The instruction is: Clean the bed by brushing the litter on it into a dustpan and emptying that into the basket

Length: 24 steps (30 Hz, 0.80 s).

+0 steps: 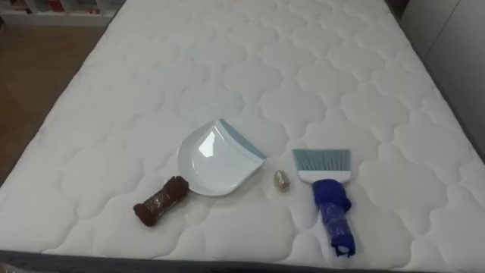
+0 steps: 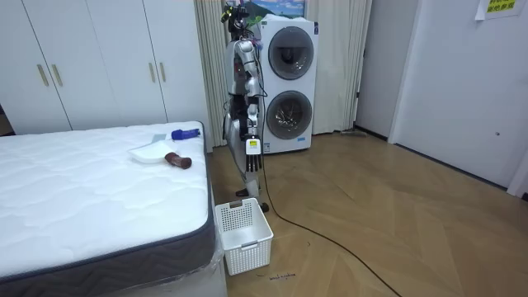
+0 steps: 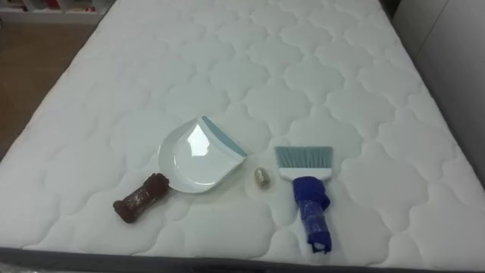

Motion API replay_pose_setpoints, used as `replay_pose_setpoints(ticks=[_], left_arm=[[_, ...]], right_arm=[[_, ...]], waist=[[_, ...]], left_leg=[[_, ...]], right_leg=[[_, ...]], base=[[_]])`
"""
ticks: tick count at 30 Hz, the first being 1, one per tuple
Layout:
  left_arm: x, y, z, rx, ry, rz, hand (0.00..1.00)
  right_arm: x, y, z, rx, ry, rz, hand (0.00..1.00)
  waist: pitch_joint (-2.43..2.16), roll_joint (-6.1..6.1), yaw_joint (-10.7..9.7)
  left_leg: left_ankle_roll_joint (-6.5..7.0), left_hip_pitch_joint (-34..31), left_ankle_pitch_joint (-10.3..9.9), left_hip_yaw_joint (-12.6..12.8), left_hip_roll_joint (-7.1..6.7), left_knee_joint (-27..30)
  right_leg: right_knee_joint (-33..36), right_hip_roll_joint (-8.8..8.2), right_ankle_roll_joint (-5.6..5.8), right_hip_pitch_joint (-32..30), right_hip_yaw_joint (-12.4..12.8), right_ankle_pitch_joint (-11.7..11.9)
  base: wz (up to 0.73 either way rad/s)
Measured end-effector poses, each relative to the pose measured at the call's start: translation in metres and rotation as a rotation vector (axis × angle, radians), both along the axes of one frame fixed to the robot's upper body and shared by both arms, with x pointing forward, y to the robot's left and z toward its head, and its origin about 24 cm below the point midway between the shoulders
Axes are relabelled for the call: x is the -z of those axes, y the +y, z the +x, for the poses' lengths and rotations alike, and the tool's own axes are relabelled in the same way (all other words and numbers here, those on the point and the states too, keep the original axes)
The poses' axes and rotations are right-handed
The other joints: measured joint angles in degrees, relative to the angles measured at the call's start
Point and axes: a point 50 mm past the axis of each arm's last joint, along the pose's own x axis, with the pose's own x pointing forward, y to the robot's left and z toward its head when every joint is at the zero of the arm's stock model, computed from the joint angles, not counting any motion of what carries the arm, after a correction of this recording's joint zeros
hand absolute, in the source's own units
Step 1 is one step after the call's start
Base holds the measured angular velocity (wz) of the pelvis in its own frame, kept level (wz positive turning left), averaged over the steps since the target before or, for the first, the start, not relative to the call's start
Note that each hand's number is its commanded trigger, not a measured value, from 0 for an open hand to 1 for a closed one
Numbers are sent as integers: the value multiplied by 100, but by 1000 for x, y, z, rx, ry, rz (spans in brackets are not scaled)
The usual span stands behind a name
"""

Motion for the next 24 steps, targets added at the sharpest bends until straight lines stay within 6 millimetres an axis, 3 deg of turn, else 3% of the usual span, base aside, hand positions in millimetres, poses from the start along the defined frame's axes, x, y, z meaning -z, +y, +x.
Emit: replay_pose_setpoints(ticks=[24], left_arm=[[-3, 6, 12, -24, -69, 64, 0]], right_arm=[[-1, -2, 3, -4, -37, -31, 0]], waist=[[1, -28, -14]], left_leg=[[0, -26, 0, 32, -1, -18]], right_leg=[[-3, 5, 3, -21, 14, -3]], base=[[0]])
